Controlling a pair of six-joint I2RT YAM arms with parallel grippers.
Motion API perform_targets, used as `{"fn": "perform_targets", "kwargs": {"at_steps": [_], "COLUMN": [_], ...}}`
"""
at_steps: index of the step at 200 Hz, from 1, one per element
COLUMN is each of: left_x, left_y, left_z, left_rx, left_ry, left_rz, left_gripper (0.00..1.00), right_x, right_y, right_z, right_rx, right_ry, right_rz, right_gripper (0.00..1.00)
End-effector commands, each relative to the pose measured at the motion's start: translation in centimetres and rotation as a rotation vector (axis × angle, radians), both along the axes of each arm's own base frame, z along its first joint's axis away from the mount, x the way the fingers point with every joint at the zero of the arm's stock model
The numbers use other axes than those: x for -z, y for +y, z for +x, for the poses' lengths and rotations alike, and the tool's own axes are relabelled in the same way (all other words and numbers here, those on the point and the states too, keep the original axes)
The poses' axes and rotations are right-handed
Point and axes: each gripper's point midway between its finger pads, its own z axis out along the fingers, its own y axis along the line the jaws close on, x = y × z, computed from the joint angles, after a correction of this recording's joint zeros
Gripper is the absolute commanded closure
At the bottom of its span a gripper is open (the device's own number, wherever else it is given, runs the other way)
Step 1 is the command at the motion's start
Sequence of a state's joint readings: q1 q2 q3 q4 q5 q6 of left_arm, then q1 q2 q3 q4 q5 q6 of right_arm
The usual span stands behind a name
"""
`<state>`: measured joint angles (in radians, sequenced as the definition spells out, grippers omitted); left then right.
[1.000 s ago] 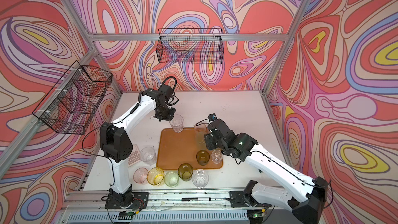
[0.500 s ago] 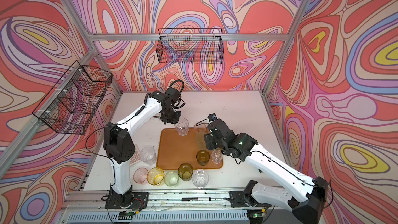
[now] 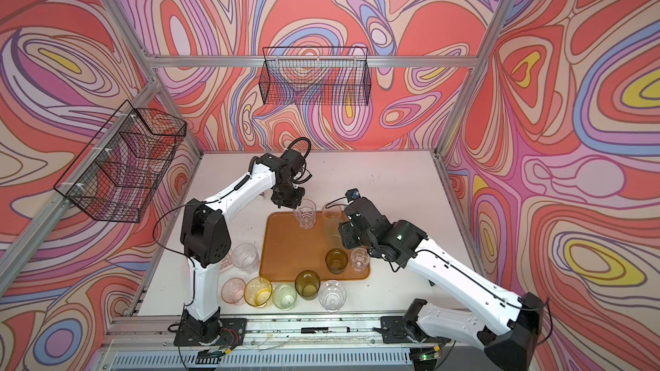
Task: Place the glasses into the tray
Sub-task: 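Carry the clear glass onto the far part of the tray and lower it, then open left gripper and raise it off the clear glass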
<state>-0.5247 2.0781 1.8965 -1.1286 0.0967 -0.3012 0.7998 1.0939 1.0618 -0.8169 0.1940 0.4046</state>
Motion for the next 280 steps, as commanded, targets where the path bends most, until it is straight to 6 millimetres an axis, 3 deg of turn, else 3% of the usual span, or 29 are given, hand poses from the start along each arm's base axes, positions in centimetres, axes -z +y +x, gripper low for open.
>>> {"fn": "perform_targets", "kwargs": {"at_steps": [1, 140, 221, 280], "left_x": [0.0, 1.3, 1.2, -0.4], "left_y": [-0.8, -1.9, -2.2, -2.3], "left_z": [0.2, 0.7, 0.6, 0.8], "left_rx": [-0.003, 0.007, 0.017, 0.030], "left_ry": [0.002, 0.011, 0.004, -0.028], "left_rz": [-0.013, -0.006, -0.006, -0.013], "left_gripper": [1.00, 0.99, 0.83, 0.71], "right_x": [-0.1, 0.1, 0.1, -0.2], "right_y": [-0.5, -0.5, -0.5, -0.6], "right_z": [-0.2, -0.2, -0.3, -0.2], "right_rx": [0.012, 0.013, 0.013, 0.013], "right_ry": [-0.003, 0.004, 0.004, -0.002], "right_rz": [-0.003, -0.010, -0.007, -0.008], "right_gripper": [0.42, 0.42, 0.42, 0.42]}}
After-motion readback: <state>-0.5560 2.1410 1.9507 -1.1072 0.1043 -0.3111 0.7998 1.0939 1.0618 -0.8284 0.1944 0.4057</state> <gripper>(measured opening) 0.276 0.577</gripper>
